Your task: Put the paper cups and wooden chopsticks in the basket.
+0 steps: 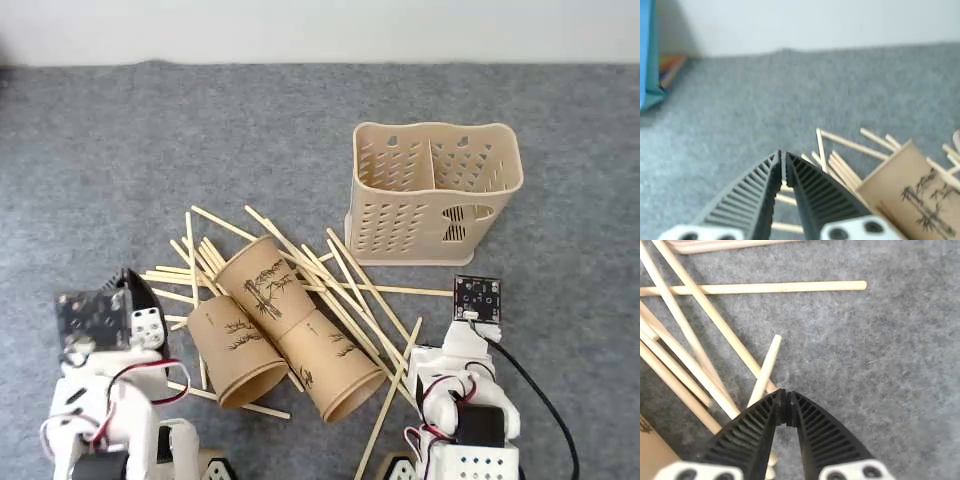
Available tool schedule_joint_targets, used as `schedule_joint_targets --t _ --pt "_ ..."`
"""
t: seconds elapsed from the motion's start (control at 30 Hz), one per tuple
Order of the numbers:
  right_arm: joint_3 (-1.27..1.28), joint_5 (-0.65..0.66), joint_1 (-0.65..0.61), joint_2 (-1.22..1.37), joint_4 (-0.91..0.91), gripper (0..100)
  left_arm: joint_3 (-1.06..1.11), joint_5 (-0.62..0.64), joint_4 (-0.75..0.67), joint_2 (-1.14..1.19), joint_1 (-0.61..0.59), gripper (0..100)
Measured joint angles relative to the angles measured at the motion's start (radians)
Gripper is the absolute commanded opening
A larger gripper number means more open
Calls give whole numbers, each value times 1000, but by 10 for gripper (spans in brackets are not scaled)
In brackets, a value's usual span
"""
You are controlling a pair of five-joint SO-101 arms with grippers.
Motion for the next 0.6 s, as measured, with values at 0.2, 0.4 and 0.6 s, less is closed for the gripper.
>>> schedule_joint_targets --t 0.2,0.4,0.6 --pt "-140 468 -6 0 -15 9 -109 -98 28 -2 -5 15" --pt "-334 611 -100 -5 72 9 -123 -219 64 -2 -5 15" --pt "-502 663 -252 48 192 9 -124 -224 66 -2 -5 15"
